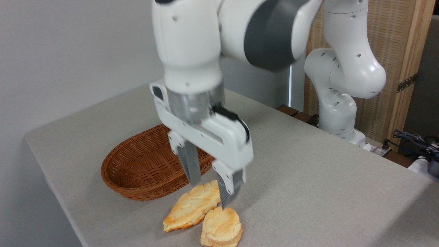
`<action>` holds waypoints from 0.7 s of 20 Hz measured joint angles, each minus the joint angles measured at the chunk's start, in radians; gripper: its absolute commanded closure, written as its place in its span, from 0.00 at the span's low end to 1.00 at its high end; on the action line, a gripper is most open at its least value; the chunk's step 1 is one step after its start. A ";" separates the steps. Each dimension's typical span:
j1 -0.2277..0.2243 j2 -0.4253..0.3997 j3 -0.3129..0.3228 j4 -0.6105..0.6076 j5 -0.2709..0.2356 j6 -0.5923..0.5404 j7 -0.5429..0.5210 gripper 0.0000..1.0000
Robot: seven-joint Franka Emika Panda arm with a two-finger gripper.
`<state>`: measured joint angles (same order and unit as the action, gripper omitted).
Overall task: Put bread into the basket
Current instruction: 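Move the gripper over the bread pieces and lower it, then close the gripper on the nearer golden bread piece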
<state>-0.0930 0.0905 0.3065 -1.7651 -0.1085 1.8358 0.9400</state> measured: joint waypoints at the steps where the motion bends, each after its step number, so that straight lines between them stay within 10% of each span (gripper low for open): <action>1: 0.000 0.002 0.003 -0.027 0.000 0.031 0.018 0.00; 14: -0.003 0.047 0.004 -0.135 0.035 0.199 0.045 0.00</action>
<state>-0.0960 0.1380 0.3105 -1.9001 -0.0735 2.0353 0.9849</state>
